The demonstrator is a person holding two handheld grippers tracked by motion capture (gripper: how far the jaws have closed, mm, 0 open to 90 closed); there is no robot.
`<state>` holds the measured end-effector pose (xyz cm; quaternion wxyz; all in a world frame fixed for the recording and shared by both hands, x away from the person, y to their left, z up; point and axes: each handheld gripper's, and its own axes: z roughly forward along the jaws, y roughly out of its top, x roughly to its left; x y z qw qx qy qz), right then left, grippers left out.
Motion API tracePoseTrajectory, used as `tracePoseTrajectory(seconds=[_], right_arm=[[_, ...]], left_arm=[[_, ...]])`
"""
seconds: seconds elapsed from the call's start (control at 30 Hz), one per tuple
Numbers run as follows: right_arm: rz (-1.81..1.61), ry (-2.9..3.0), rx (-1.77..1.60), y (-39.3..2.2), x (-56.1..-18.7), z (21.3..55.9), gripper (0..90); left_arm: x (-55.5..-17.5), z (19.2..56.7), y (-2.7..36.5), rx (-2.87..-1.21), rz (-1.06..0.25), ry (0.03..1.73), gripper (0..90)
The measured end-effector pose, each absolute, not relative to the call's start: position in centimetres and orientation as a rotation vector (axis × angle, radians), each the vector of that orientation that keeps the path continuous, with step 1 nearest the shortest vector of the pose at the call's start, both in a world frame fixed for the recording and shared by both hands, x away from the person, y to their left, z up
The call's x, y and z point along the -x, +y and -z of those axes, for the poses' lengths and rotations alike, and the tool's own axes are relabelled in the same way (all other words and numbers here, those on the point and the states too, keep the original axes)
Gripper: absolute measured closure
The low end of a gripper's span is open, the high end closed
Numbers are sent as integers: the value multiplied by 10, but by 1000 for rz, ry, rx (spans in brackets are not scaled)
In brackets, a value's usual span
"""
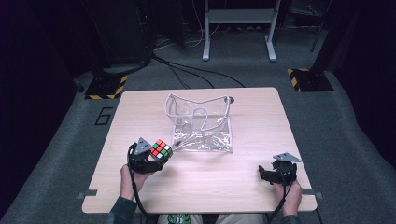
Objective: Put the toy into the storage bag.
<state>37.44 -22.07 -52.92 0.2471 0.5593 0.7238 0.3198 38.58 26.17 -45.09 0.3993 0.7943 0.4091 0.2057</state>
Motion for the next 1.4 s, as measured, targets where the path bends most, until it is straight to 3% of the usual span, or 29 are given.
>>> tracePoseTrajectory(seconds=[1.4], right_arm=[[-872,1974,-1525,-221,-374,529,96]], left_arm=[[-405,404,259,-2037,-577,966,337]])
